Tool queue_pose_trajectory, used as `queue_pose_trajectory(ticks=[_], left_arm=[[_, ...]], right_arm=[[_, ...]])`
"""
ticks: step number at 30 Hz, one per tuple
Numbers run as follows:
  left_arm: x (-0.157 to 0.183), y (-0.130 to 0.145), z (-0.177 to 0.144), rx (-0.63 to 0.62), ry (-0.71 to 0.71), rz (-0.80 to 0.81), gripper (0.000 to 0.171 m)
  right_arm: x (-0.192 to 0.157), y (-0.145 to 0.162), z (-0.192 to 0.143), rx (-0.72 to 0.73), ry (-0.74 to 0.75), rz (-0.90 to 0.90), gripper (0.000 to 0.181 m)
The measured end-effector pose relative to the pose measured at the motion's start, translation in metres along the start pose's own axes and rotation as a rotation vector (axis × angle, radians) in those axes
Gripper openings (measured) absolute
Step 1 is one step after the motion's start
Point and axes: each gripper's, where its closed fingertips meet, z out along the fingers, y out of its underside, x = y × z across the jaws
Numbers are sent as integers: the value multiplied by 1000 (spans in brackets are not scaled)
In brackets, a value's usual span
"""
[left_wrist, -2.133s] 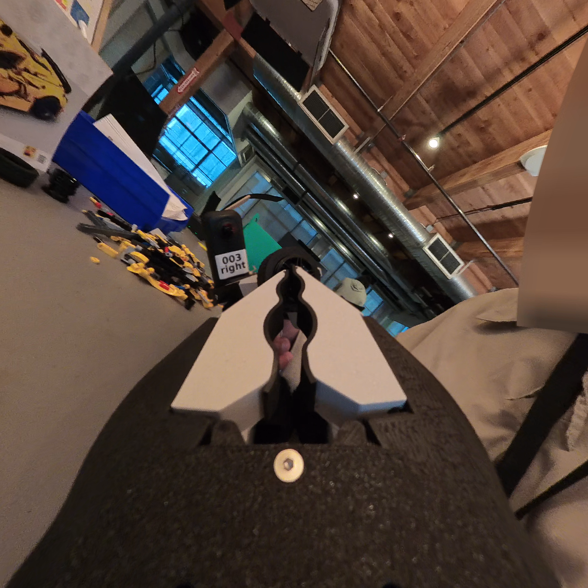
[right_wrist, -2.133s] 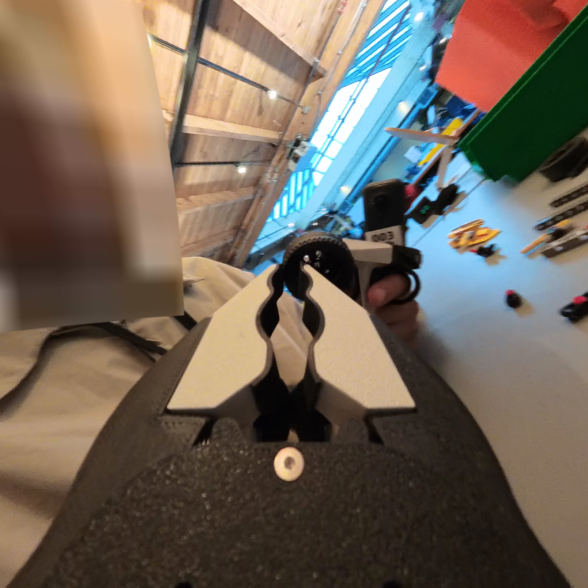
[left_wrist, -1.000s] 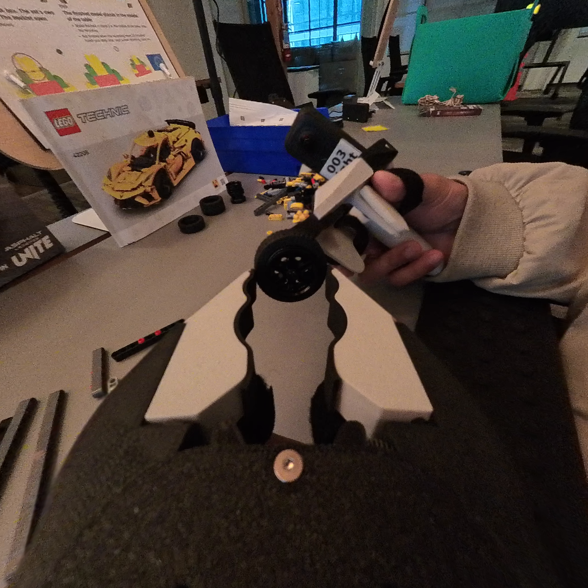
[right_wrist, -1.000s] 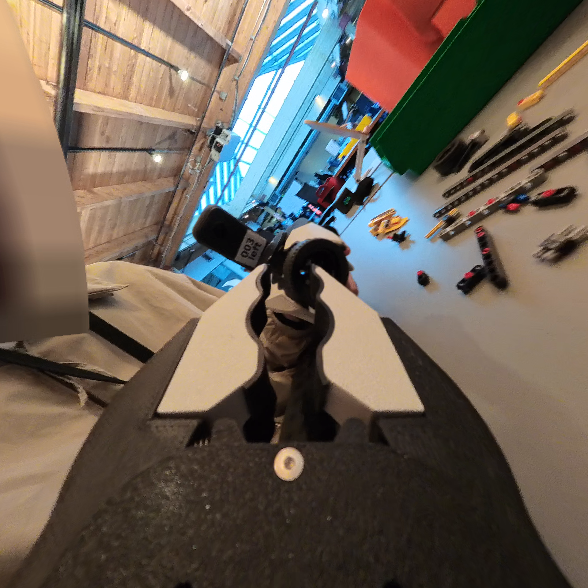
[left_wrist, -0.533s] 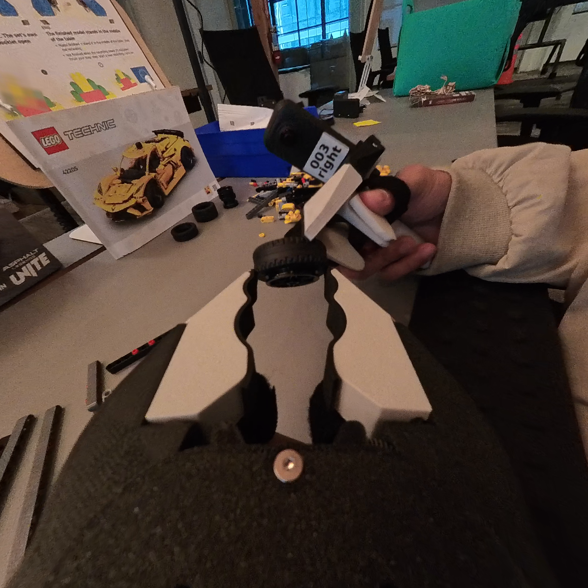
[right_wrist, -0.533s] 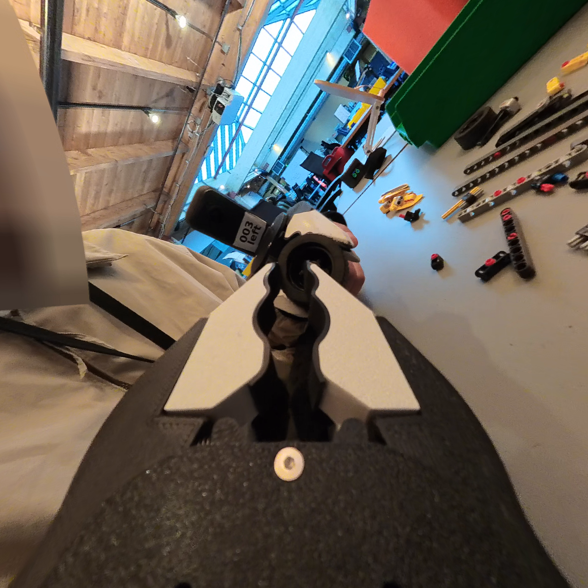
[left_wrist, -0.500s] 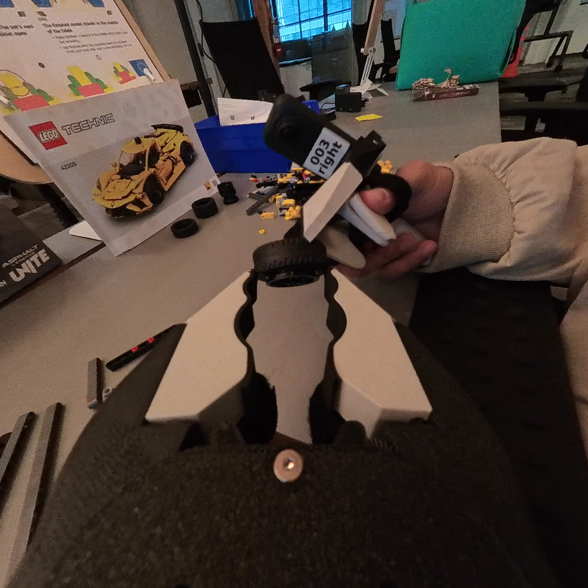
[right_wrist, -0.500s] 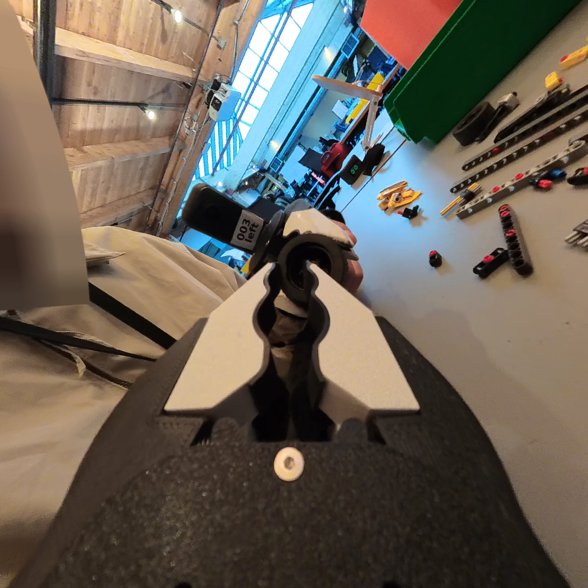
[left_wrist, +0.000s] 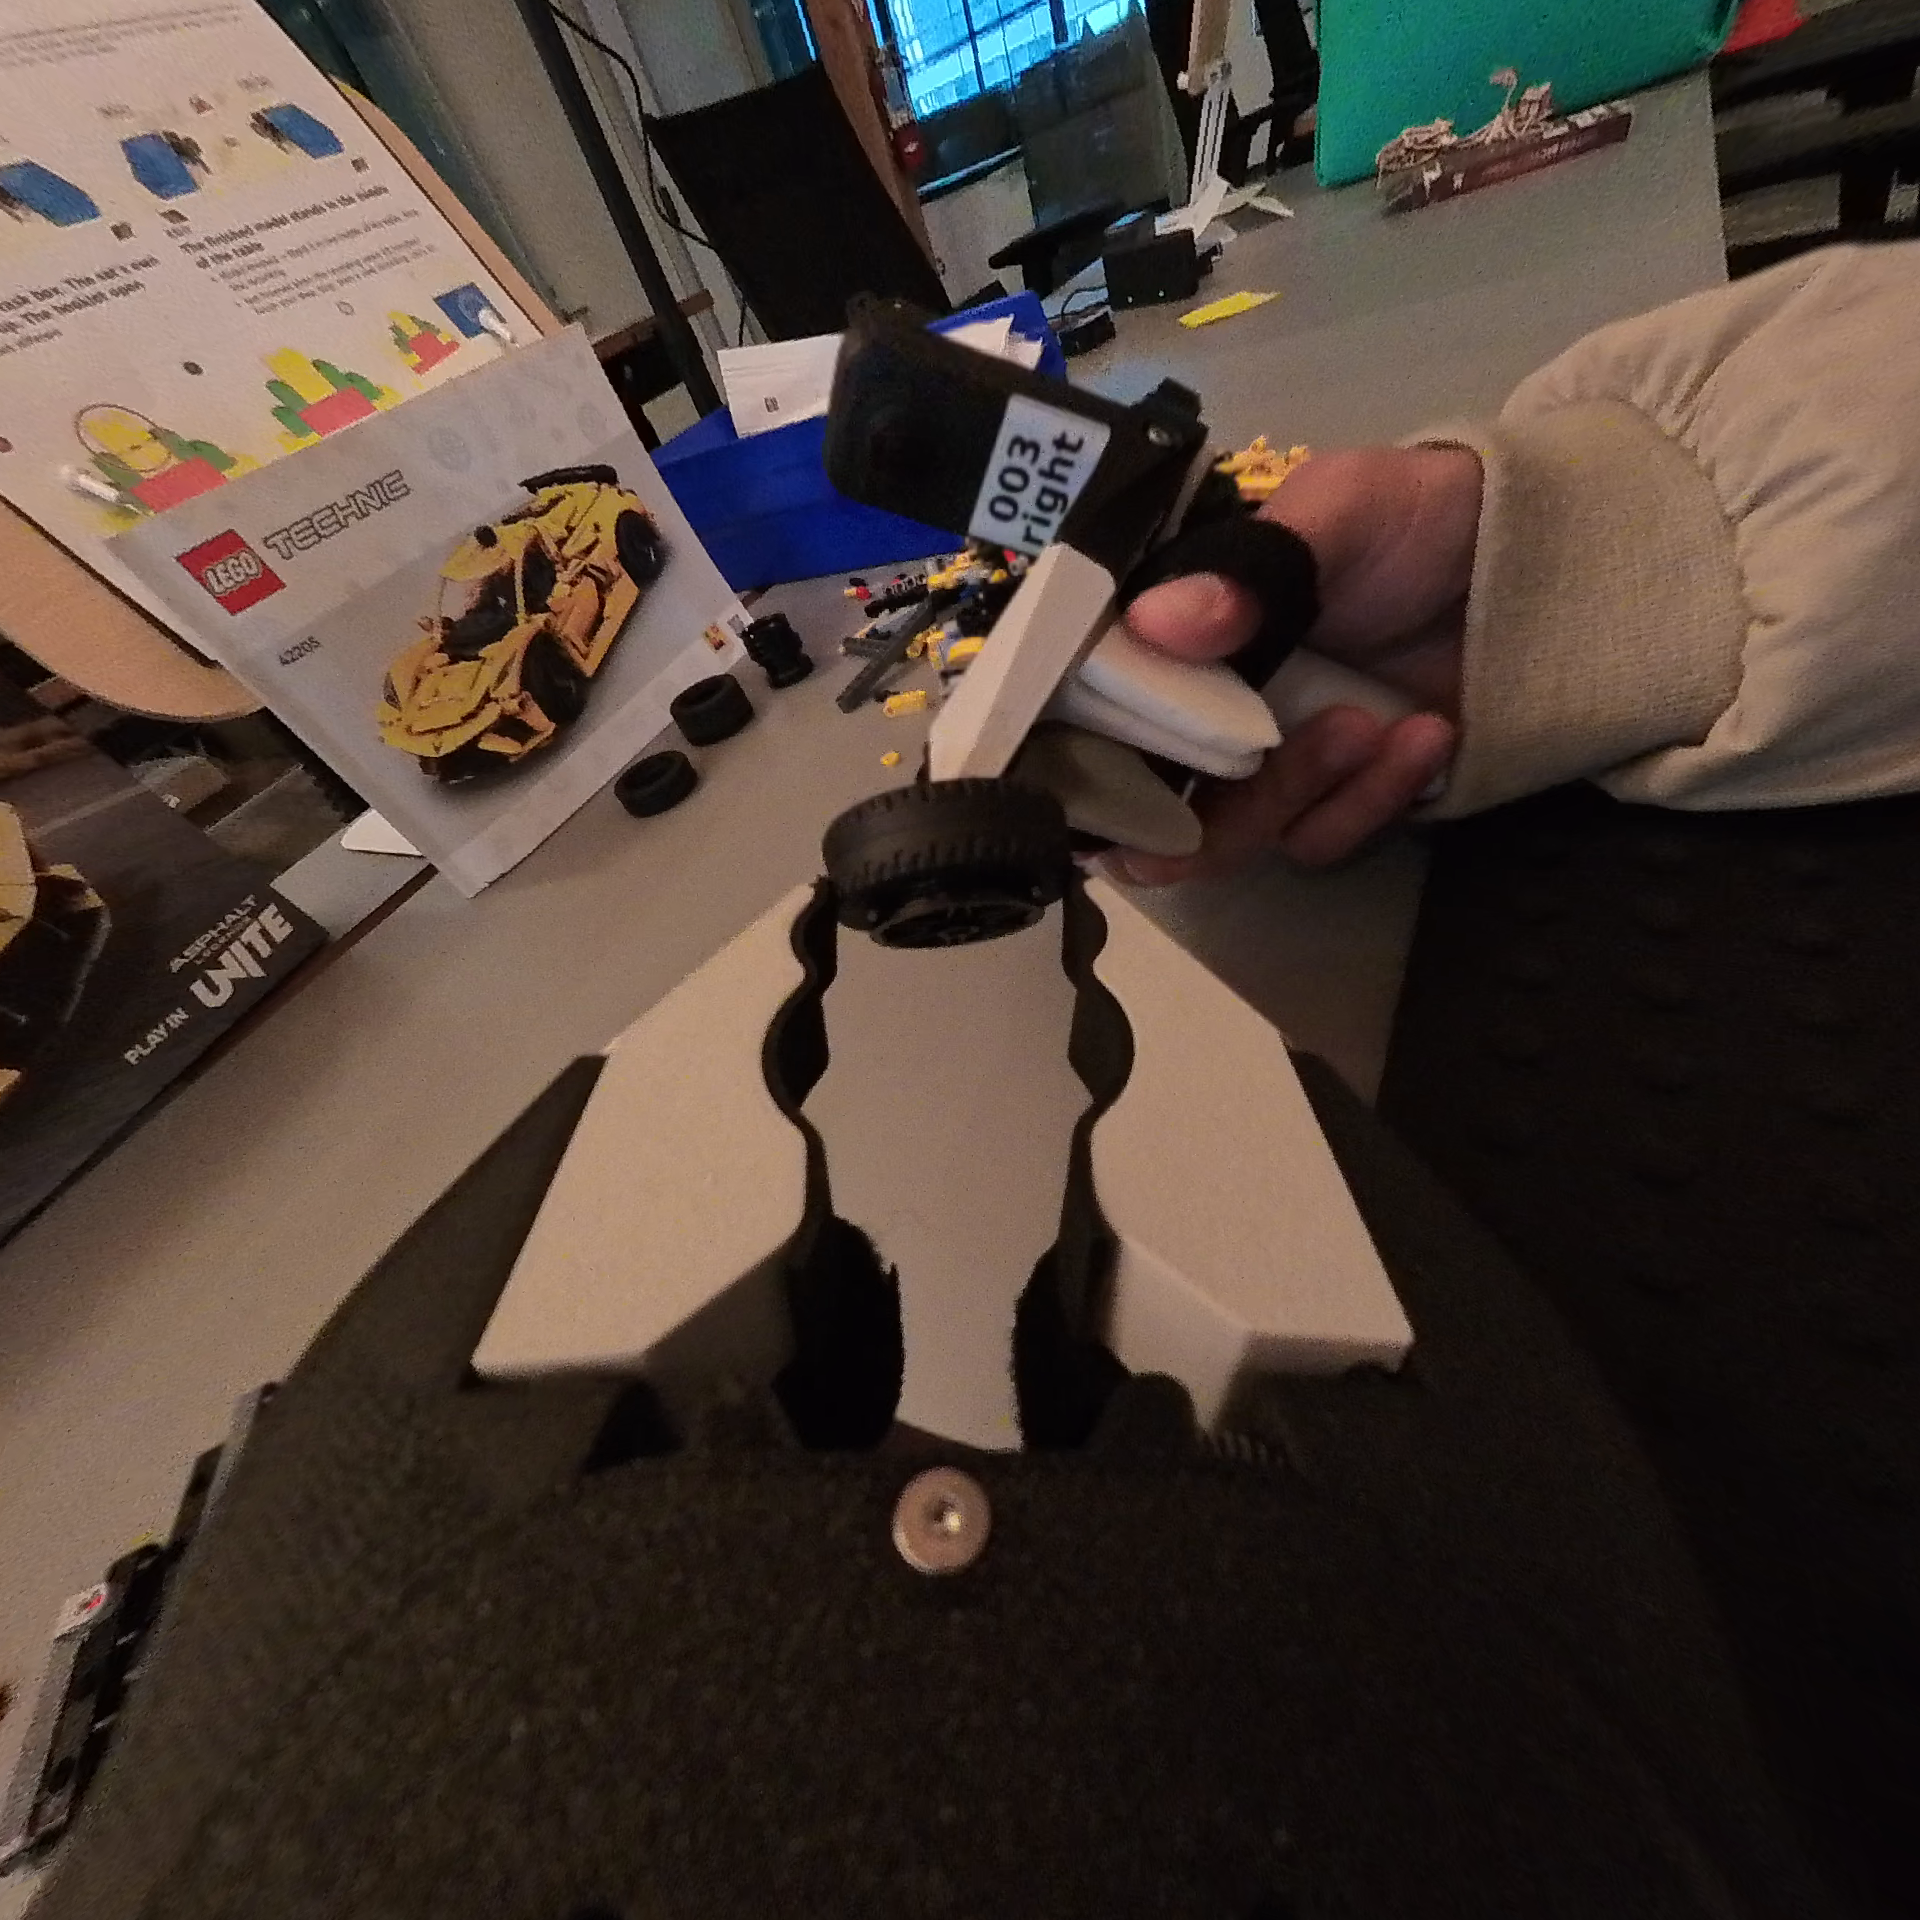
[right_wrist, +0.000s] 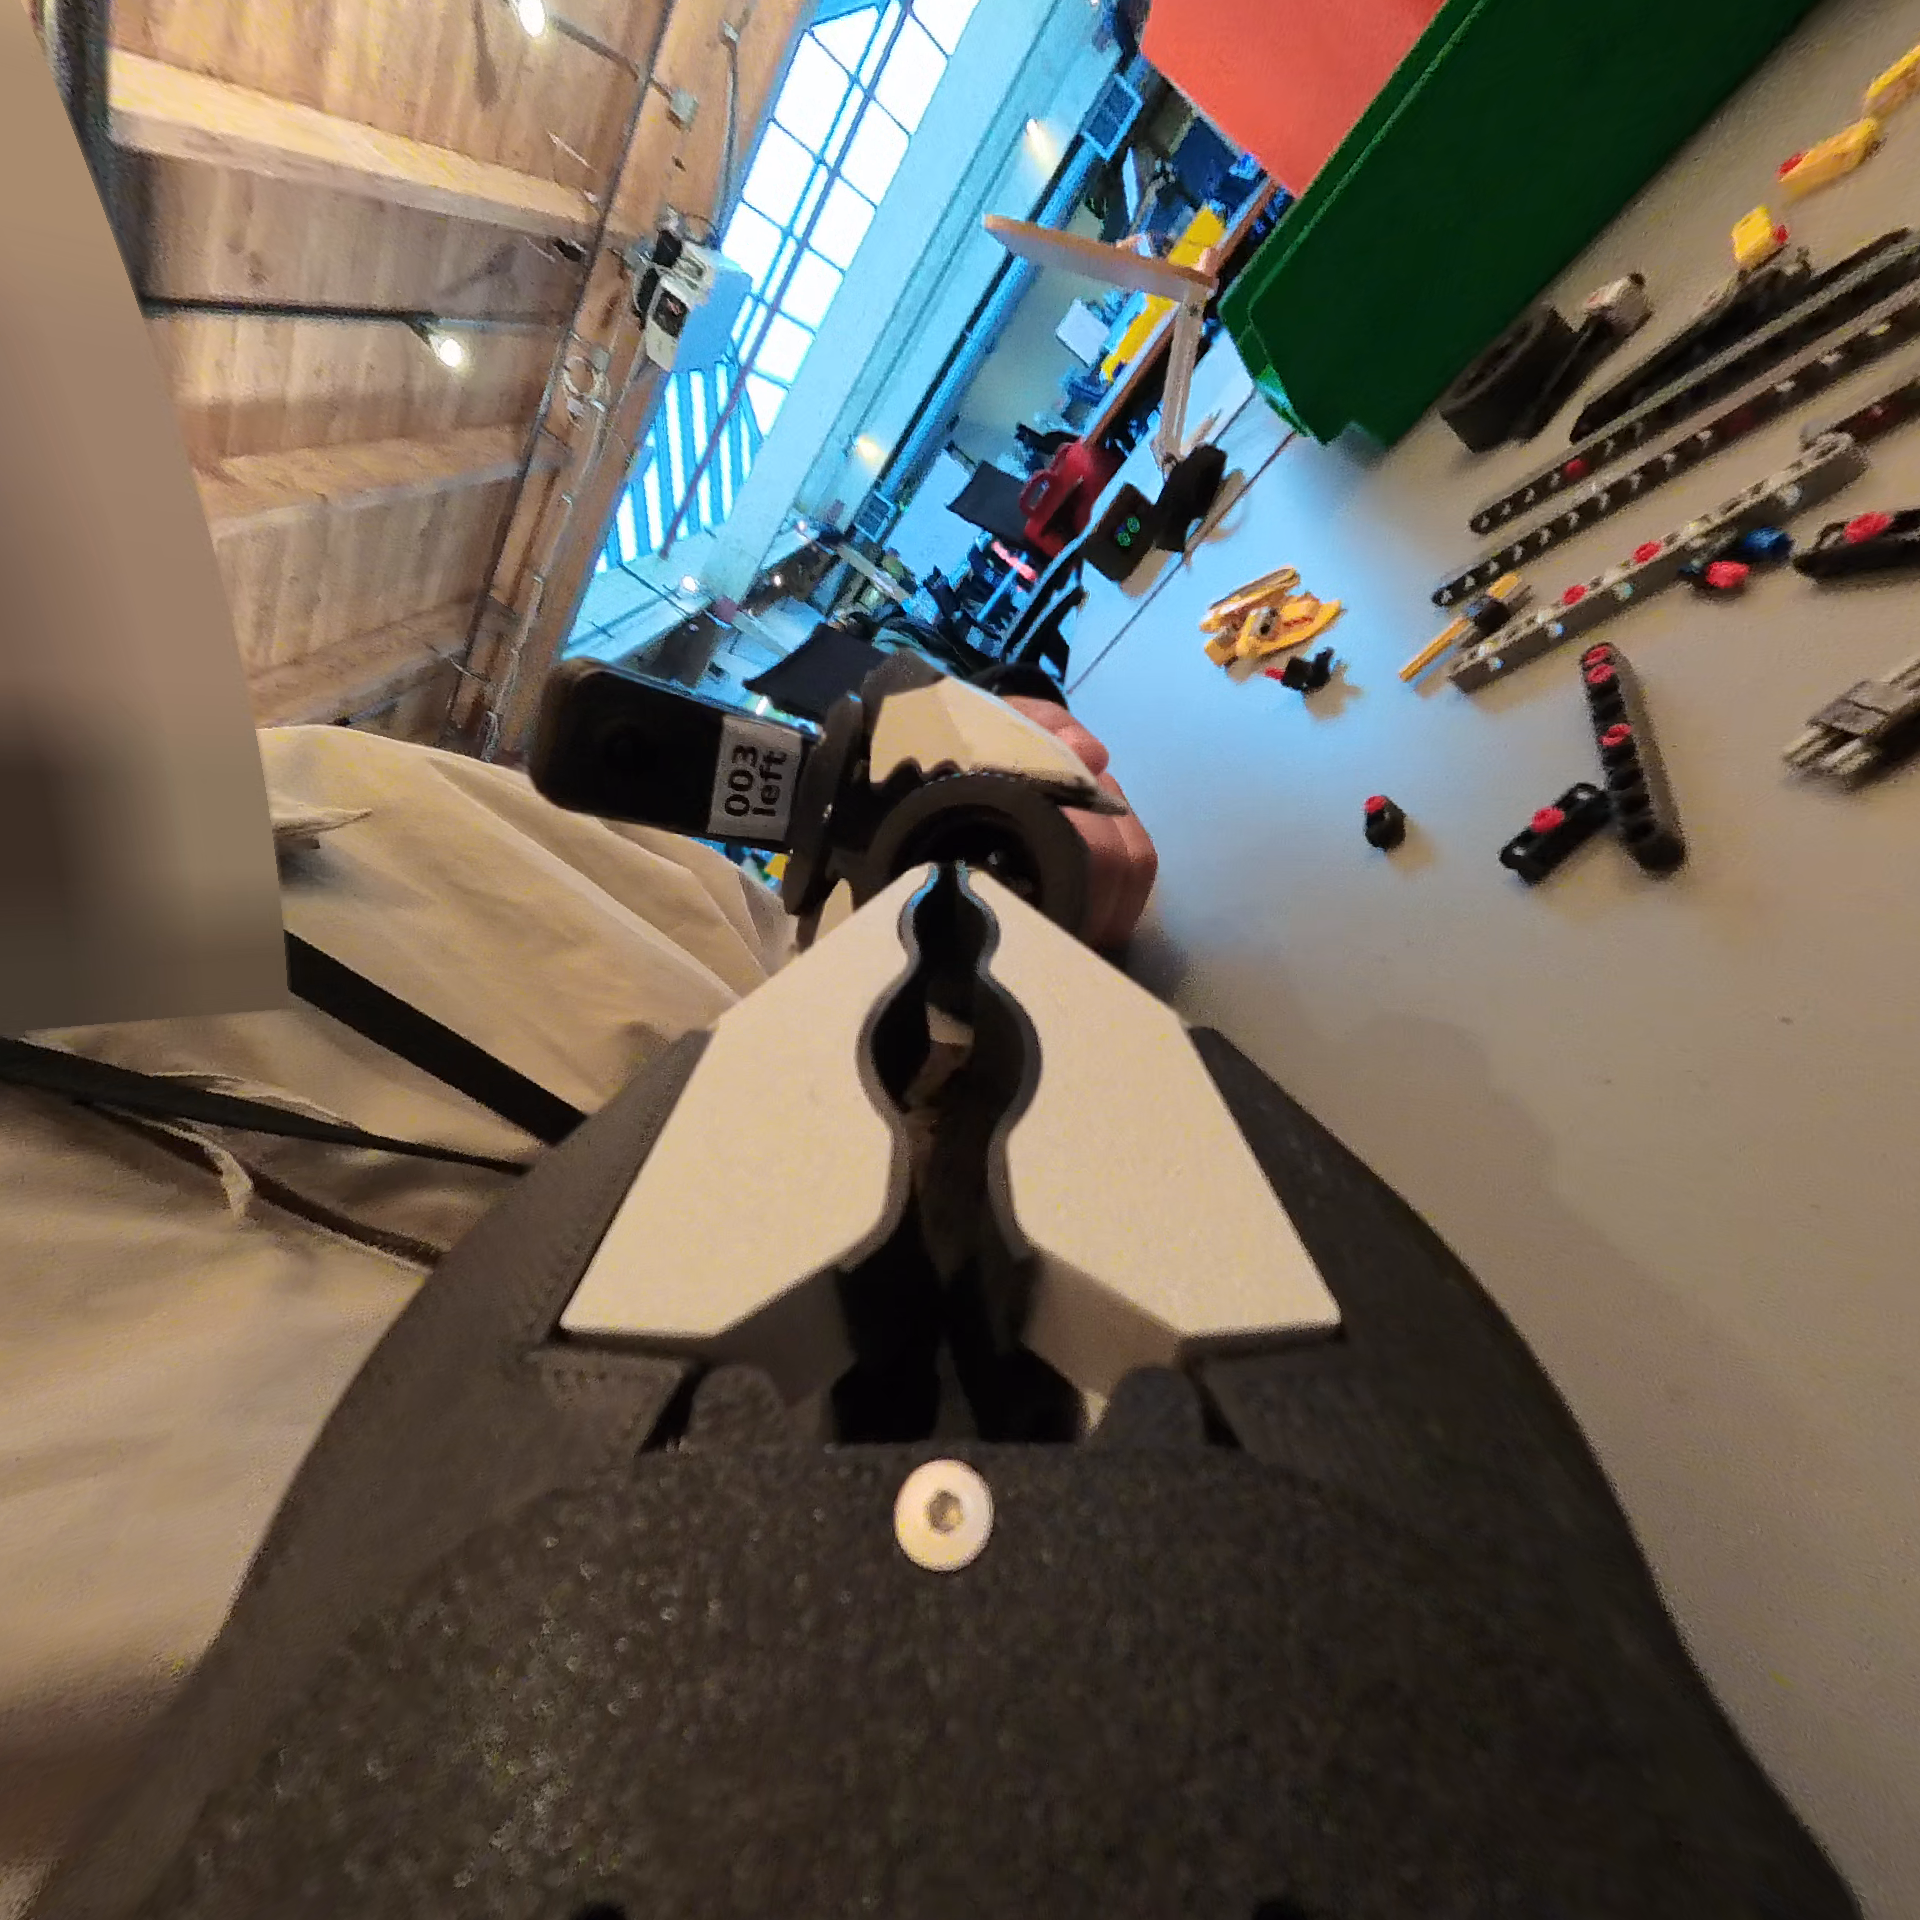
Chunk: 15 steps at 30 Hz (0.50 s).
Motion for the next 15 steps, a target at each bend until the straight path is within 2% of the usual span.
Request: queue_pose_trajectory(ticks=[1, 3, 4, 5, 6, 8, 10, 13, 15], left_arm=[[0, 0, 0, -2, -8, 21, 44], [-3, -7, -4, 42, -18, 10, 44], [-6, -14, -8, 90, -22, -19, 44], [-9, -24, -14, 157, -19, -45, 44], [-9, -31, -18, 215, -4, -66, 44], [-4, -34, -19, 236, 34, -80, 45], [3, -36, -19, 243, 43, -30, 45], [3, -26, -12, 181, 2, 30, 45], [0, -5, -2, 52, 0, -31, 45]], right_arm=[[-2, -2, -4, 6, -16, 7, 0], [-9, -26, -23, 153, -55, -7, 4], [-5, -34, -31, 201, -27, -14, 9], [-1, -33, -32, 194, 8, -24, 19], [-6, -28, -26, 164, -16, -23, 26], [-23, -11, -5, 61, -163, 34, 38], [-28, 3, 8, -29, -220, 94, 26], [-19, 4, 7, -29, -136, 64, 21], [6, 3, 2, -22, 63, -19, 20]])
